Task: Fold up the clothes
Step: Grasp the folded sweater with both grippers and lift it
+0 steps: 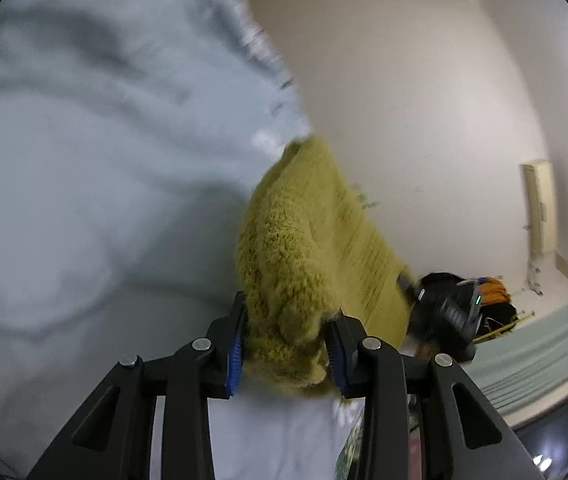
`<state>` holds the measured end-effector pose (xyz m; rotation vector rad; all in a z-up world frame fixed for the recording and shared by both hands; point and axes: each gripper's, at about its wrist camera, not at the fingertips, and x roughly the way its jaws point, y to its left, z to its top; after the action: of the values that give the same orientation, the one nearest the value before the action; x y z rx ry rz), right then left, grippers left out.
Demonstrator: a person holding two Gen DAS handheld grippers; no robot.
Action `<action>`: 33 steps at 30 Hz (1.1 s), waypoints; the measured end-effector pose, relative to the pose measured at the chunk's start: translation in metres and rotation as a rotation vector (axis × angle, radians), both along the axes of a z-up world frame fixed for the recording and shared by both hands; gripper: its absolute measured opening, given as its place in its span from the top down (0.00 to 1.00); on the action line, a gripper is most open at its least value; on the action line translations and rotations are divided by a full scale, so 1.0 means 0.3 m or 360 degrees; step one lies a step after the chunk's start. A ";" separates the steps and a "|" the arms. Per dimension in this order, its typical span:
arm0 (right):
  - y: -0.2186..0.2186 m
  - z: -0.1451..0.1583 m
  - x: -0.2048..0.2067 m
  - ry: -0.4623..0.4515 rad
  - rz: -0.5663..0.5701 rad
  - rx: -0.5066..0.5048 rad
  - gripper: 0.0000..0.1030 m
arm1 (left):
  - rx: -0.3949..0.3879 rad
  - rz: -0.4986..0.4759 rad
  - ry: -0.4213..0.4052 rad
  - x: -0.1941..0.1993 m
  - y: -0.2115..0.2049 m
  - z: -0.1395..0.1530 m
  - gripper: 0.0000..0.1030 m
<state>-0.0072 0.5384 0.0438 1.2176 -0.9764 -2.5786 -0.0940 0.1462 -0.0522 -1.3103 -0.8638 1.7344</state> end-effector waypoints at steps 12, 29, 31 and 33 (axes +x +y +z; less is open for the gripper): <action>0.059 -0.276 -0.078 -0.0364 -0.0122 -0.0028 0.65 | -0.0062 -0.0062 -0.0257 -0.043 0.024 -0.178 0.50; -0.029 -0.337 0.160 -0.0629 -0.0214 -0.0238 0.35 | -0.0241 -0.0286 -0.0292 -0.221 0.141 -0.173 0.30; -0.038 -0.356 0.151 -0.0637 -0.0228 -0.0255 0.32 | -0.0270 -0.0330 -0.0295 -0.211 0.164 -0.186 0.30; -0.044 -0.364 0.136 -0.0637 -0.0233 -0.0240 0.30 | -0.0263 -0.0340 -0.0296 -0.209 0.168 -0.193 0.30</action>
<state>0.0337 0.5252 -0.0654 1.7149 -1.3512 -2.3528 -0.1567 0.1967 -0.1102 -1.6317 -0.6637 1.5604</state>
